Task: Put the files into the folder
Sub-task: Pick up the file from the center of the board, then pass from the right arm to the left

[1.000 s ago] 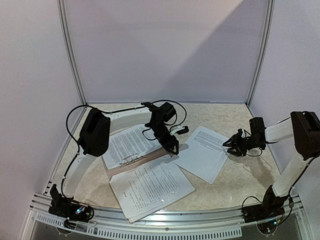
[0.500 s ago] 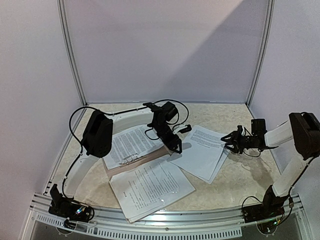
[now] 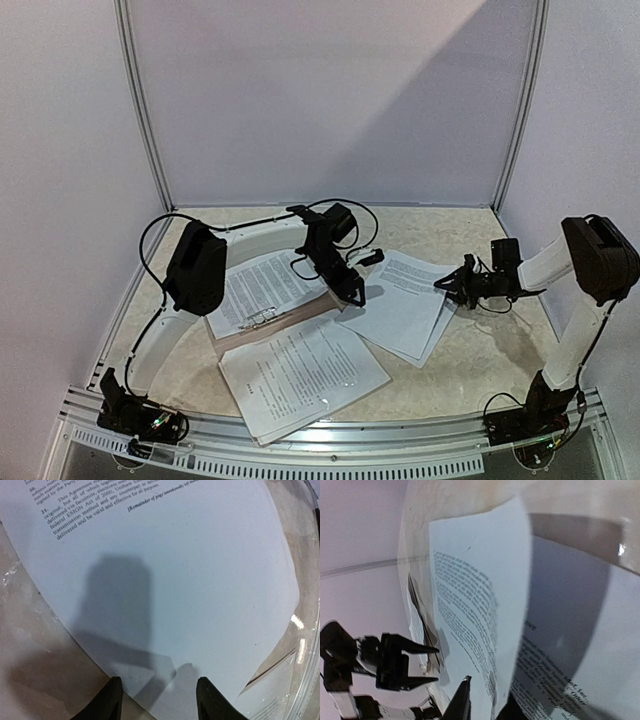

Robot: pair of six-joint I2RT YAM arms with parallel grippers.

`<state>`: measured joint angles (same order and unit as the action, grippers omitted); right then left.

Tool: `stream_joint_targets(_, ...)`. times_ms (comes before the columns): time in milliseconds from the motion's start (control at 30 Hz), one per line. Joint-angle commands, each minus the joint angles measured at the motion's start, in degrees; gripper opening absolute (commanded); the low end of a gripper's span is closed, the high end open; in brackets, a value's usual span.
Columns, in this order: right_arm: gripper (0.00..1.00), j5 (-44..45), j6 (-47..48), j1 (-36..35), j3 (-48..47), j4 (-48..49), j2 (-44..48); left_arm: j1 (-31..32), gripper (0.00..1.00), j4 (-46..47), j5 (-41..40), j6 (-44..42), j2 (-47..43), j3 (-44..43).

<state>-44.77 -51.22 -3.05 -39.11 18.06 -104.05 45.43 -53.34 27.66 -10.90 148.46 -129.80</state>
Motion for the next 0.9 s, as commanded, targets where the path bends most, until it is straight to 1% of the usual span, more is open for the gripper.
stream_joint_targets(0,0.02,1.3,3.2,-0.4,-3.5,-6.8,1.4,1.7,0.54,-6.1,0.2,-0.8,4.6,0.6)
stream_joint_targets(67,0.0,2.8,8.1,-0.4,-6.4,-14.4,4.3,1.5,0.57,-8.5,1.6,-2.3,3.2,-0.9)
stream_joint_targets(167,0.0,4.4,15.6,-0.6,-11.8,-26.1,9.4,0.8,0.67,-13.3,4.2,-5.4,0.0,-5.3)
stream_joint_targets(233,0.0,6.7,20.4,-1.3,-16.7,-37.0,12.6,0.4,0.71,-17.0,5.6,-9.0,-2.9,-8.1)
stream_joint_targets(267,0.0,8.1,24.6,-2.0,-20.0,-40.5,14.0,0.2,0.74,-18.9,6.2,-10.4,-4.6,-9.3)
stream_joint_targets(300,0.0,9.1,27.3,-2.9,-23.1,-45.4,15.8,0.1,0.81,-21.0,6.6,-12.7,-6.6,-10.2)
stream_joint_targets(367,0.0,12.0,35.7,-6.6,-31.0,-58.0,17.5,-0.1,0.85,-24.9,6.6,-19.6,-11.4,-10.5)
stream_joint_targets(467,0.0,16.4,44.3,-13.1,-44.4,-71.1,17.9,-0.4,0.86,-28.7,4.4,-26.5,-19.8,-8.0)
stream_joint_targets(533,0.0,17.8,49.8,-18.3,-51.8,-76.6,17.8,-1.2,0.87,-28.9,3.0,-28.5,-26.3,-4.2)
stream_joint_targets(600,0.0,20.0,54.4,-24.5,-58.5,-80.1,17.9,-2.6,0.87,-28.6,3.2,-29.5,-32.8,0.6)
stream_joint_targets(700,0.0,23.4,59.5,-33.4,-66.4,-83.8,17.9,-5.0,0.87,-31.9,3.5,-30.3,-40.1,4.4)
stream_joint_targets(833,0.0,27.5,63.3,-42.3,-70.8,-85.5,17.8,-5.3,0.89,-34.0,-1.7,-33.8,-50.0,10.2)
stream_joint_targets(867,0.0,28.9,63.5,-44.4,-71.4,-85.7,17.6,-4.9,0.91,-33.1,-3.2,-34.2,-52.7,11.6)
